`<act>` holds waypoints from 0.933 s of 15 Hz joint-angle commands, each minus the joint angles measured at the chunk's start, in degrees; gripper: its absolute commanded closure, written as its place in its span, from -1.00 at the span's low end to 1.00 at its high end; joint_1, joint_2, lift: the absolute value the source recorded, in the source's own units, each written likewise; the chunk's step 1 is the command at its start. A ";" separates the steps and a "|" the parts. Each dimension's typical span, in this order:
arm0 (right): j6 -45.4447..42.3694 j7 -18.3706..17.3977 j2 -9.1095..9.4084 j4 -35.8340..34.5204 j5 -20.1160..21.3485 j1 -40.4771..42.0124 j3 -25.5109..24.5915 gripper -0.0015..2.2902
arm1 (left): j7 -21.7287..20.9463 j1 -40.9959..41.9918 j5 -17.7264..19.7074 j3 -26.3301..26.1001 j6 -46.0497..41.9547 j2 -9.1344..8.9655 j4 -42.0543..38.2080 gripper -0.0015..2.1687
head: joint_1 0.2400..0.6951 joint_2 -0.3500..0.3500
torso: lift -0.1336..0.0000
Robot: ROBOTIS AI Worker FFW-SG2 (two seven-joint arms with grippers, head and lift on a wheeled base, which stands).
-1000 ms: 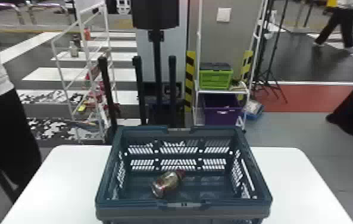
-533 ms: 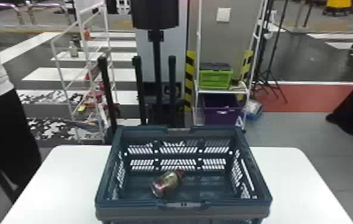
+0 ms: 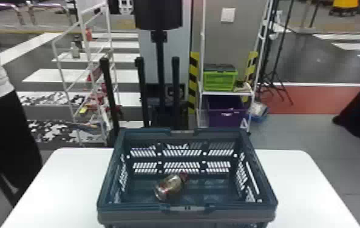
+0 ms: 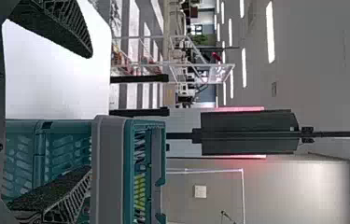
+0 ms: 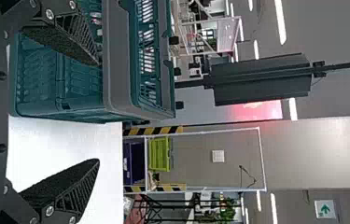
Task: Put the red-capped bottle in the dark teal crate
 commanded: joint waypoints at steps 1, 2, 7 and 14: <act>0.60 0.00 -0.02 0.00 0.07 -0.19 0.02 -0.87 | 0.00 -0.18 0.18 0.00 -0.18 0.09 -0.15 -0.98 | 0.14 0.00 | 1.00; 0.60 0.00 -0.02 0.09 0.15 -0.27 0.02 -0.87 | 0.00 -0.18 0.18 0.00 -0.18 0.18 -0.23 -0.98 | 0.14 0.00 | 1.00; 0.60 0.00 0.24 0.00 0.33 -0.27 0.28 -0.87 | -0.09 -0.36 0.27 0.00 -0.18 0.27 -0.06 -0.98 | 0.14 0.00 | 1.00; 0.60 0.00 0.42 -0.27 0.77 -0.19 0.46 -0.87 | -1.32 -0.62 1.06 0.00 -0.18 0.35 0.21 -0.98 | 0.14 0.00 | 1.00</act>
